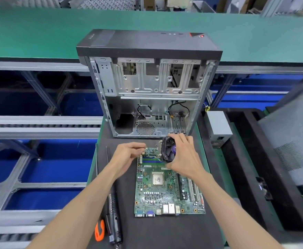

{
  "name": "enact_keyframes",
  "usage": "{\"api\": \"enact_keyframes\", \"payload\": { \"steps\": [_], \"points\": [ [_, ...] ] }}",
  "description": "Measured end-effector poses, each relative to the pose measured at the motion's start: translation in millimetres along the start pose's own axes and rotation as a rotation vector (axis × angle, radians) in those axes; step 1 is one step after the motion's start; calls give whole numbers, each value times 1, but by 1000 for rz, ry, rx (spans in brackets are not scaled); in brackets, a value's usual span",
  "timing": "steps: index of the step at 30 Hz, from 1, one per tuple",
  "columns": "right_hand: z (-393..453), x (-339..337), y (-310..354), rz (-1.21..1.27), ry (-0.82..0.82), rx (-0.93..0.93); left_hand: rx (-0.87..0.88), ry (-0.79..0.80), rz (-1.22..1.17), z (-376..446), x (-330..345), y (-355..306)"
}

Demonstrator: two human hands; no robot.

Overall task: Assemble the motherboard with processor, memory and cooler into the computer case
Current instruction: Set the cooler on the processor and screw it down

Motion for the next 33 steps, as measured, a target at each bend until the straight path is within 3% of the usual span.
{"api": "enact_keyframes", "payload": {
  "steps": [7,9,13,21,29,33],
  "points": [
    [0,3,5,47,9,-20,169,113,446,-7,7,6],
    [0,2,7,91,23,-11,176,144,454,-6,14,7],
    [-1,-2,9,160,40,-16,224,57,452,-6,22,10],
    [-5,-4,6,61,49,9,210,-70,393,-18,-12,22],
    [-12,7,11,-119,63,-34,242,-119,728,-26,-28,38],
    [-14,7,11,-150,66,-50,260,-108,779,-26,-31,39]
  ]
}}
Point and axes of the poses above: each hand's wrist, its own z-axis towards the middle knuckle, its own x-axis out of the palm, y = z × x, the point moved 1 cm from there along z, towards the middle knuckle, and after that the axes turned 5 degrees about -z, right-handed, at the moved point
